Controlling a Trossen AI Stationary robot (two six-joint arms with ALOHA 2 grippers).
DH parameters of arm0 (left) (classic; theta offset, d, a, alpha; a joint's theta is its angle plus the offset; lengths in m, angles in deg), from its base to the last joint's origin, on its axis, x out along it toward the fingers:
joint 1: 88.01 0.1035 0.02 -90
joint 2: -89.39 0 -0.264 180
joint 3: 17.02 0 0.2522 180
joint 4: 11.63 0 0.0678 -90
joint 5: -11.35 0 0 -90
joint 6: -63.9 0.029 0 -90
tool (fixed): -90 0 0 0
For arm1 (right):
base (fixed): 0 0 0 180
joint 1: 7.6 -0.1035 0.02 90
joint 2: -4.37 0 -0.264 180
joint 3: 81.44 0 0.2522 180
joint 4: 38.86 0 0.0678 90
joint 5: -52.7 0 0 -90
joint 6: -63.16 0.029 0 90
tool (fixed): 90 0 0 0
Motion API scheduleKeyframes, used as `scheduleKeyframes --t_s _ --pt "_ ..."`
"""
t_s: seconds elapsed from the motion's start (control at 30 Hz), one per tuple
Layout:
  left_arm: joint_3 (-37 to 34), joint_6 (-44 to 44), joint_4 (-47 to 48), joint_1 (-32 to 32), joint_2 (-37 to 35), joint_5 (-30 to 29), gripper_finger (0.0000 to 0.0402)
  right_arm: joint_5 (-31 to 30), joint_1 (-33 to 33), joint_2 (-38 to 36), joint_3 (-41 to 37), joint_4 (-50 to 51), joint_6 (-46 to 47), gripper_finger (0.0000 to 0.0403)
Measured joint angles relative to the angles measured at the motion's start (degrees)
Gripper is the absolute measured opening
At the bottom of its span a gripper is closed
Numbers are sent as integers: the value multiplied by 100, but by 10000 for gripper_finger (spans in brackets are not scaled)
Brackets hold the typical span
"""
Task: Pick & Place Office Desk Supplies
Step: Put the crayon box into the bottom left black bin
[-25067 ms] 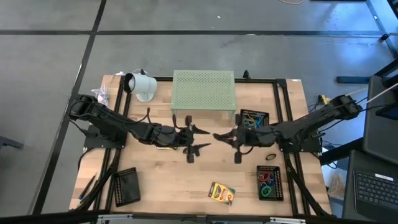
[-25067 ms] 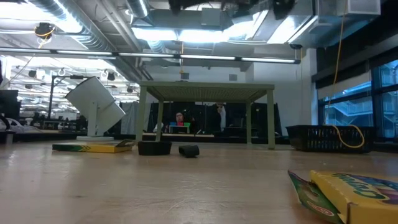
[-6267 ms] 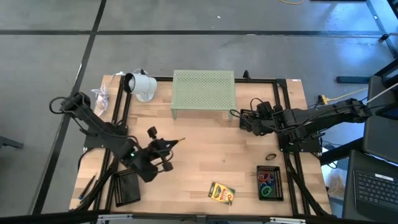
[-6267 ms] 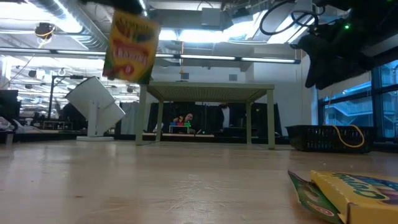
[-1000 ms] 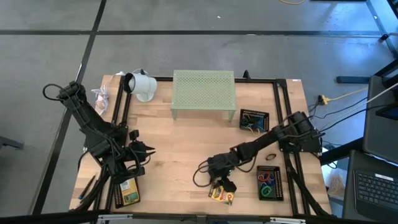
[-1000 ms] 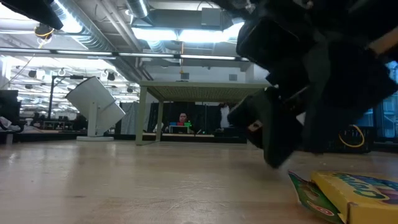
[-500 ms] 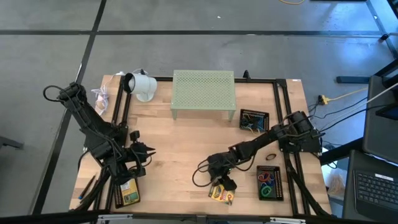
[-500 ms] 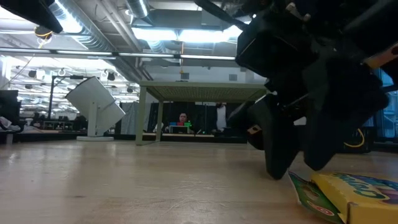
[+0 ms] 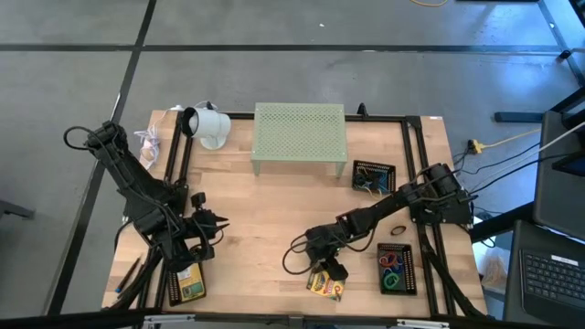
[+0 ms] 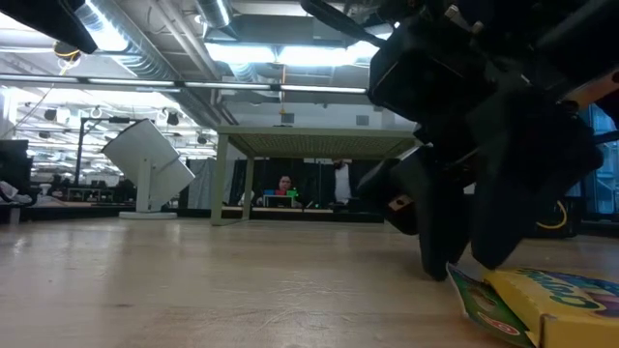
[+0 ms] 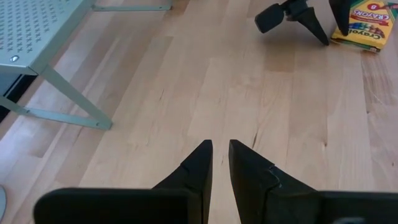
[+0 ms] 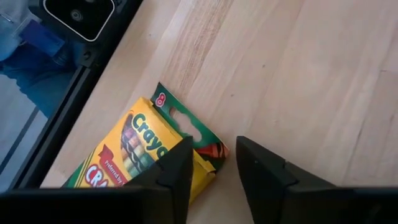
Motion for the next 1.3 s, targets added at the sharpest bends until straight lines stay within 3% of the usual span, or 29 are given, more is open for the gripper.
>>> scheduleKeyframes --t_s 0.57,1.0,1.3 --pt "0 0 0 0 0 0 48 -153 -13 0 -2 -3 -2 8" --pt "0 -2 2 0 0 0 48 -430 76 -126 305 219 252 1" --pt "0 162 -279 0 29 -87 49 -1340 219 -663 745 1055 -175 1"
